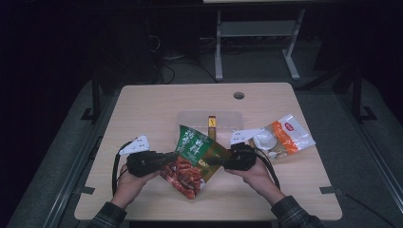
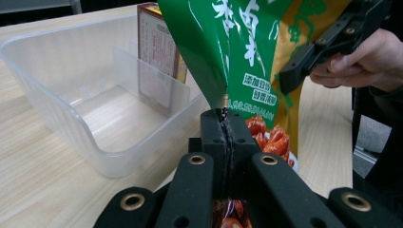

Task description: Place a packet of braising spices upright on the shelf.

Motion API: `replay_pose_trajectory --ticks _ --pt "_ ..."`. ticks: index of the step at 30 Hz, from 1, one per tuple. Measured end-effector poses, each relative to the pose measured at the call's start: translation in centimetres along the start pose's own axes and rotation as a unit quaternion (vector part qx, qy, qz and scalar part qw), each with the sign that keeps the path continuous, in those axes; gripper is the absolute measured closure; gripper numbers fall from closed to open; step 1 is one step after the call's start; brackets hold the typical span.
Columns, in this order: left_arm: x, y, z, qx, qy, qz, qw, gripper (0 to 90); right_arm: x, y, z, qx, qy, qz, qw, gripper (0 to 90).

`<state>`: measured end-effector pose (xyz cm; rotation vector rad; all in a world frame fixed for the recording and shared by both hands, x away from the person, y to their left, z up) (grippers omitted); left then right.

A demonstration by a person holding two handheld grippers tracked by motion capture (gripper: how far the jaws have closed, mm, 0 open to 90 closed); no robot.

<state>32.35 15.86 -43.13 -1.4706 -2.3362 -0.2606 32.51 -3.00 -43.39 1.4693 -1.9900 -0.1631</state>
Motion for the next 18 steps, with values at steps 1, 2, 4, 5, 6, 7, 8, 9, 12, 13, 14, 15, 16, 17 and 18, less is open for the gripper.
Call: replay_pose_trajectory --ticks 1,2,4,5,6,7,8,9,12,13,14,15,16,17,18 --pt "0.1 0.0 0.0 -0.001 0.000 -0.001 1.0000 89.0 0.0 0.0 -0.1 0.002 0.000 0.000 1.0000 89.6" --pt "0.1 0.0 0.0 0.001 0.001 0.000 1.0000 88.9 0.0 0.1 -0.2 0.003 0.003 -0.001 1.0000 89.7" --pt "0.3 0.2 0.0 -0.002 -0.003 -0.001 1.0000 87.9 0.0 0.2 -0.4 0.010 0.003 -0.005 0.9999 89.8" --pt "0.3 0.2 0.0 0.001 -0.005 0.000 1.0000 87.0 0.0 0.3 -0.5 0.011 0.003 -0.007 0.9999 89.8" --pt "0.4 0.3 0.0 0.001 -0.006 -0.001 1.0000 85.2 0.0 0.4 -0.6 0.018 0.004 -0.008 0.9998 89.8" --pt "0.4 0.3 0.0 -0.002 -0.005 -0.003 1.0000 83.2 0.0 0.4 -0.7 0.020 0.004 -0.009 0.9998 89.8" --pt "0.4 0.3 -0.1 -0.004 -0.006 -0.005 1.0000 81.4 0.1 0.5 -0.7 0.021 0.005 -0.010 0.9997 89.8" --pt "0.4 0.3 -0.1 -0.005 -0.003 -0.008 0.9999 79.4 0.2 0.5 -0.8 0.025 0.008 -0.010 0.9996 89.9" --pt "0.5 0.6 0.1 -0.026 0.010 -0.024 0.9993 68.4 0.3 0.8 -0.9 0.035 0.015 -0.014 0.9992 89.9" --pt "0.5 0.7 0.1 -0.027 0.012 -0.031 0.9991 64.6 0.3 0.9 -0.9 0.041 0.018 -0.013 0.9989 90.0" --pt "0.6 0.8 0.1 -0.026 0.012 -0.037 0.9989 60.6 0.3 1.0 -0.9 0.044 0.020 -0.014 0.9987 90.0" --pt "0.6 0.9 0.0 -0.026 0.011 -0.042 0.9987 58.1 0.3 1.1 -0.9 0.047 0.022 -0.015 0.9985 90.0" --pt "0.8 1.0 0.0 -0.028 0.011 -0.046 0.9985 55.6 0.3 1.3 -0.9 0.049 0.023 -0.017 0.9984 90.0" --pt "1.0 1.1 -0.1 -0.026 0.008 -0.048 0.9985 53.8 0.3 1.4 -0.9 0.052 0.025 -0.015 0.9982 89.9" --pt "1.0 1.1 -0.1 -0.026 0.008 -0.048 0.9985 48.3 0.3 1.4 -0.9 0.052 0.025 -0.015 0.9982 89.9"
Point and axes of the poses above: each handheld gripper's, and its own axes: x roughly backward along the jaws, z roughly out of its underside, y roughly to its left, the point moved 8 cm from there along -x, roughly forward along the jaws, and after that the axes turned 10 degrees about -x, right-handed, at the moved point
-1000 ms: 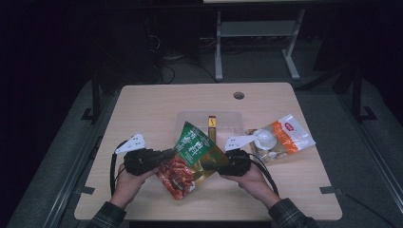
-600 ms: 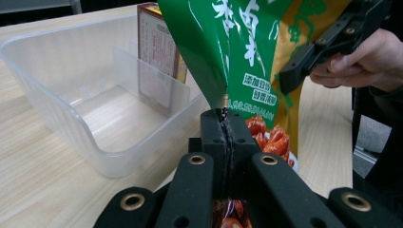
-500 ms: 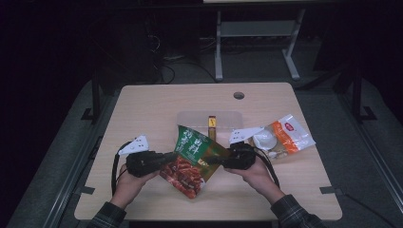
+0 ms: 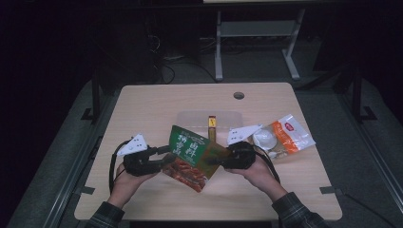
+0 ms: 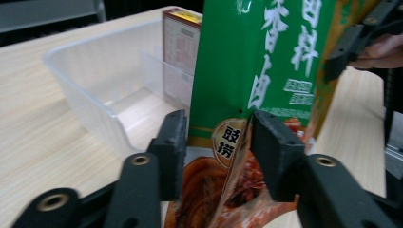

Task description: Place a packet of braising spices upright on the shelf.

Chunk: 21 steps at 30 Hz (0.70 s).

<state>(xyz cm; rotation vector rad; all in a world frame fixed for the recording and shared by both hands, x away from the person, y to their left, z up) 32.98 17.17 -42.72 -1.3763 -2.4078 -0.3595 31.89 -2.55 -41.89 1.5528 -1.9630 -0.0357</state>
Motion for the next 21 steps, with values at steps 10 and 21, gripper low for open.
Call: replay_pose_trajectory --ticks 10,21 --pt "1.5 -0.2 3.2 -0.015 0.081 -0.018 0.9965 22.1 0.1 0.6 -0.6 0.008 0.007 0.001 0.9999 90.0" --pt "1.5 0.4 5.8 0.002 0.109 -0.032 0.9935 19.6 1.2 0.8 -2.7 0.003 -0.015 0.001 0.9999 90.0"
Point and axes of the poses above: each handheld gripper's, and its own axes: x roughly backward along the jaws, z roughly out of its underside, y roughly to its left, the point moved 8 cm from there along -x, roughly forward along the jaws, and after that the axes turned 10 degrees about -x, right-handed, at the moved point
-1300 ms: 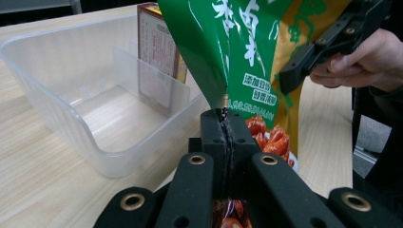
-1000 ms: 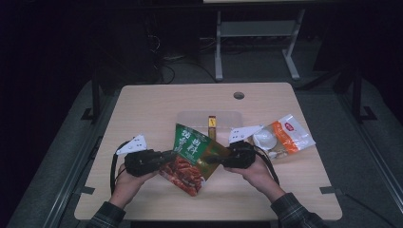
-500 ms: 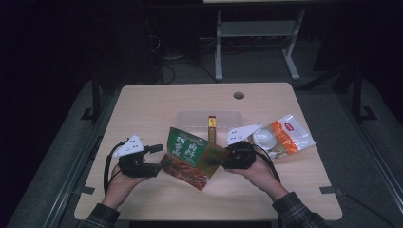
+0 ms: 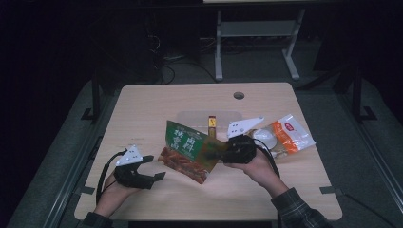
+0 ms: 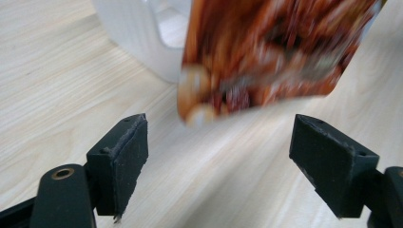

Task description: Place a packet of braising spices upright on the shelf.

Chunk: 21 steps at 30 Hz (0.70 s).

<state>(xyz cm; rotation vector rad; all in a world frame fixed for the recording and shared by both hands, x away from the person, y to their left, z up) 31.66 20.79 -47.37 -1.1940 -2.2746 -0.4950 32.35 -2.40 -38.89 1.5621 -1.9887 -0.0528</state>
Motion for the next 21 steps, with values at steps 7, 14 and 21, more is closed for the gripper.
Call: replay_pose_trajectory --ticks 7,14,21 --pt "-0.4 0.7 0.9 -0.001 0.018 -0.007 0.9998 18.6 1.1 -0.8 -2.5 -0.005 -0.025 0.026 0.9993 90.0" --pt "-0.6 0.7 1.1 0.001 0.024 -0.008 0.9997 18.6 1.9 -1.7 -4.5 -0.010 -0.052 0.046 0.9975 89.9" --pt "-0.8 0.6 1.2 0.003 0.025 -0.005 0.9997 18.6 2.3 -2.6 -6.3 -0.017 -0.078 0.068 0.9945 89.9"
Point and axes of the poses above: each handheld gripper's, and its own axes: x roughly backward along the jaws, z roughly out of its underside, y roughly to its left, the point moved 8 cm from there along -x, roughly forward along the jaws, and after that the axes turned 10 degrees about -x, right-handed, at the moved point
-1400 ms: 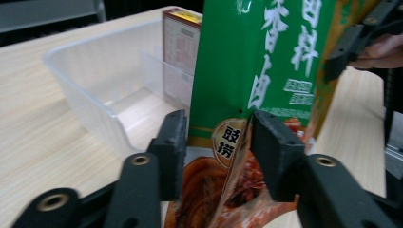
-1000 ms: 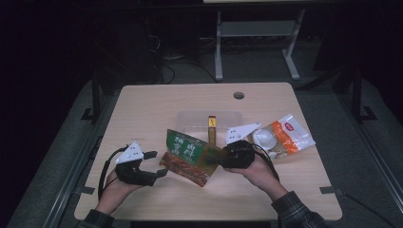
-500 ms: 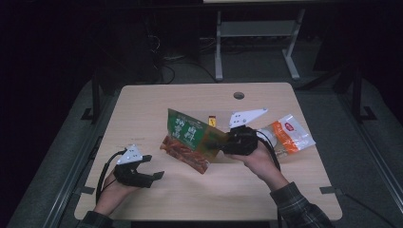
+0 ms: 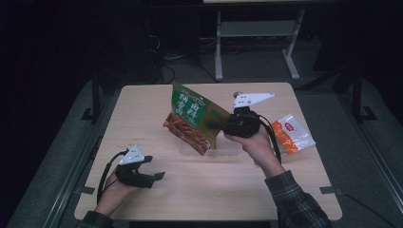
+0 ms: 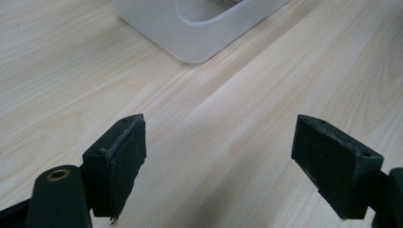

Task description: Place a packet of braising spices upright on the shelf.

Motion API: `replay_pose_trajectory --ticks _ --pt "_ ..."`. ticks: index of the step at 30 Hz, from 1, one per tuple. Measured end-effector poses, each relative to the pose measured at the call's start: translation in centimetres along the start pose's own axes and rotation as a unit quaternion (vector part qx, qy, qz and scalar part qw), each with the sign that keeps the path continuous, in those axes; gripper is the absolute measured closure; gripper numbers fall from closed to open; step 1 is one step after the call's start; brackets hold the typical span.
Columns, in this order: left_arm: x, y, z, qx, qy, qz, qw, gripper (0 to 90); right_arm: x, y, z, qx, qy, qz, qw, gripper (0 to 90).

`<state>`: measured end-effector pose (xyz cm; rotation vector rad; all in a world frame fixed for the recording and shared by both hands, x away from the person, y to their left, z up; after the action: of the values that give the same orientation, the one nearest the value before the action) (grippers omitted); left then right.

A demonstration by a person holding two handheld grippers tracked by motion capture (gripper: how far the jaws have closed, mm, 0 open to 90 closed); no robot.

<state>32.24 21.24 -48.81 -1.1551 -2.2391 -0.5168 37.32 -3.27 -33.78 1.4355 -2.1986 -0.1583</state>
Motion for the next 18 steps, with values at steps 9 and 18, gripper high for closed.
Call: replay_pose_trajectory --ticks 9,18 --pt "0.0 0.1 0.0 0.000 -0.002 -0.002 1.0000 18.5 -0.2 -1.3 -1.5 -0.008 -0.025 0.030 0.9992 89.9" --pt "-0.2 -0.1 0.1 -0.004 0.006 0.002 1.0000 18.0 -0.5 -2.5 -1.4 -0.025 -0.038 0.060 0.9971 89.9"
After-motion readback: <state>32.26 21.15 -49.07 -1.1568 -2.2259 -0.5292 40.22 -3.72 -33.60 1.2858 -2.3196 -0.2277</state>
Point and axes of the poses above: each handheld gripper's, and its own axes: x roughly backward along the jaws, z roughly out of its underside, y roughly to its left, the point moved 8 cm from there along -x, roughly forward along the jaws, and after that the axes turned 10 degrees about -x, right-handed, at the moved point
